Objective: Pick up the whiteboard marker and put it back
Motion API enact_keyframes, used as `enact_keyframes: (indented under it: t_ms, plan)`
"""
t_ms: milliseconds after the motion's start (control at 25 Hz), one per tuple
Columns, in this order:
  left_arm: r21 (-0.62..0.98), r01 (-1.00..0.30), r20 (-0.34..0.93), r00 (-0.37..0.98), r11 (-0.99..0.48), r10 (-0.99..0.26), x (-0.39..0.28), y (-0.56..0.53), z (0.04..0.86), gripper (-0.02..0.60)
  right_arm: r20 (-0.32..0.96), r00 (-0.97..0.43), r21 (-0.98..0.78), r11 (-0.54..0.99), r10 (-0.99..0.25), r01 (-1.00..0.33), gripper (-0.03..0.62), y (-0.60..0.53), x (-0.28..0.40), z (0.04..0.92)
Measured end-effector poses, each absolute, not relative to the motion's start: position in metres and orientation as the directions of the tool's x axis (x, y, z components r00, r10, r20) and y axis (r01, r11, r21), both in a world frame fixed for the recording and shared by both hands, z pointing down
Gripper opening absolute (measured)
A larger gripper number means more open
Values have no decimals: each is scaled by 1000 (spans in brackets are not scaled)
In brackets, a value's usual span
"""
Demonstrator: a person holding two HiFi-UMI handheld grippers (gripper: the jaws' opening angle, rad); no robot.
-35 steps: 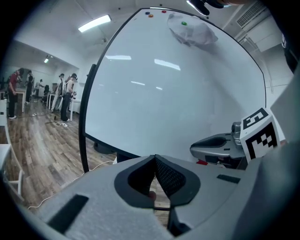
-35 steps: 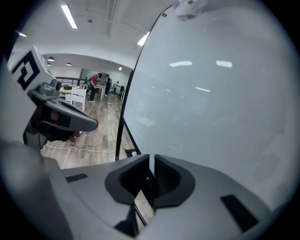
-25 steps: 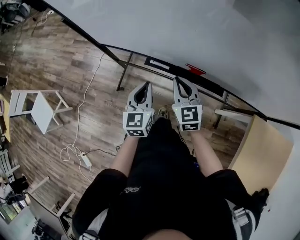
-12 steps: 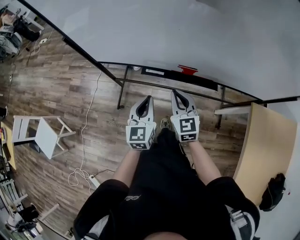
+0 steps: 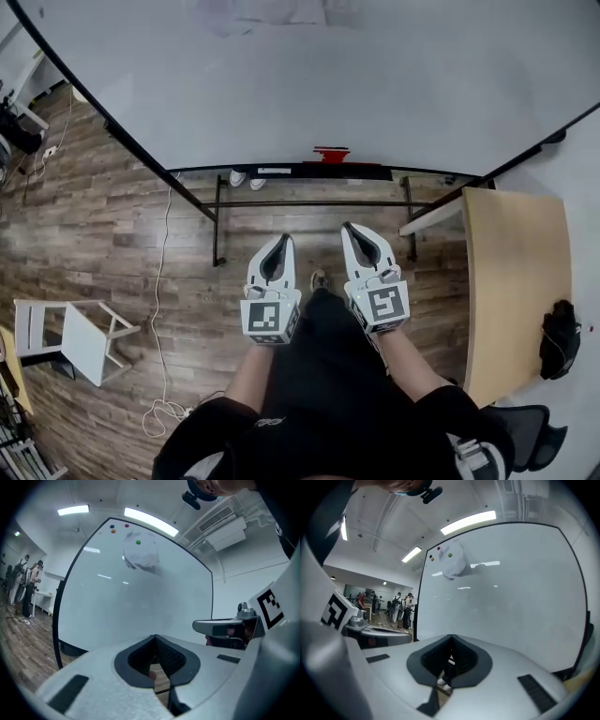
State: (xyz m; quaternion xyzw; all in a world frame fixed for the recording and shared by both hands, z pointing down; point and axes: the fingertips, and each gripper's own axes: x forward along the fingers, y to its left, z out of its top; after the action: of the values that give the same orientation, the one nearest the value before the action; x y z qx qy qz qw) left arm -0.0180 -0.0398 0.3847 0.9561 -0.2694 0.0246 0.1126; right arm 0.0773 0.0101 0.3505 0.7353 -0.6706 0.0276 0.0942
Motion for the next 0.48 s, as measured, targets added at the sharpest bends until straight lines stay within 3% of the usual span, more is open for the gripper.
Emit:
enact_keyframes:
  t_ms: [480]
  plan:
    - [139, -516, 55, 856, -846, -513, 0, -18, 343, 6, 75, 104, 90, -97, -992, -991, 2, 34, 86, 321]
